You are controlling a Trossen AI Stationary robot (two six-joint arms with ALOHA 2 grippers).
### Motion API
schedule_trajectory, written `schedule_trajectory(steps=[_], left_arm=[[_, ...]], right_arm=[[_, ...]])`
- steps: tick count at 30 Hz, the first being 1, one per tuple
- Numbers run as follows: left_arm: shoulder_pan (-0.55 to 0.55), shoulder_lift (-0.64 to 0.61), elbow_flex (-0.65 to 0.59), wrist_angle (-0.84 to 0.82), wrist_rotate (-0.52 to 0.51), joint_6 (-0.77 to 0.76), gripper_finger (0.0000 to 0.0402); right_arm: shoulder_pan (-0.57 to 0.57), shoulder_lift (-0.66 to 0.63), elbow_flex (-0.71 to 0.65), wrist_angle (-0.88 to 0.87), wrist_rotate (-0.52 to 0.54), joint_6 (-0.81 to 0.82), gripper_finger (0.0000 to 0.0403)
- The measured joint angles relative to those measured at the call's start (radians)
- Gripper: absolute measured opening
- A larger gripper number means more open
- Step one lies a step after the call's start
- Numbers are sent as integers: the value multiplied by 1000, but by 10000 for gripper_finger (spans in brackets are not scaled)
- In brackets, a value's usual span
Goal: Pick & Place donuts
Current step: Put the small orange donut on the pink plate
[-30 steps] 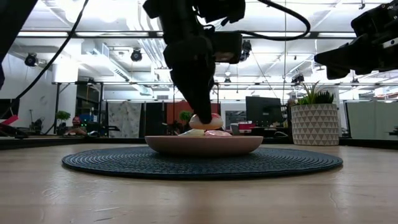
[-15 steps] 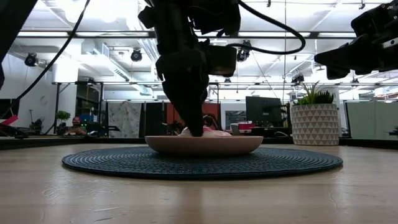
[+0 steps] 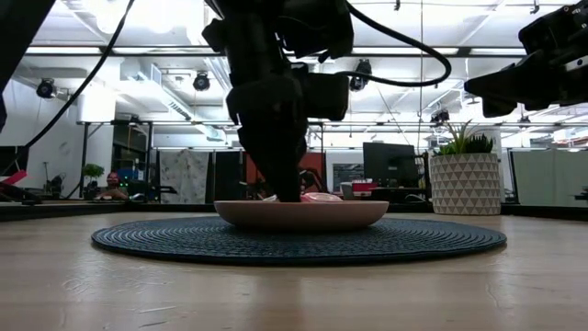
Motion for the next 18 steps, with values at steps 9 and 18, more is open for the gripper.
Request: schedule_trajectory(steps=[9,18], left_arm=[[0,0,0,4,15,-1,182],[0,0,0,8,27,1,197]], right_arm=[[0,0,0,0,0,0,8],[0,0,0,0,0,0,8]])
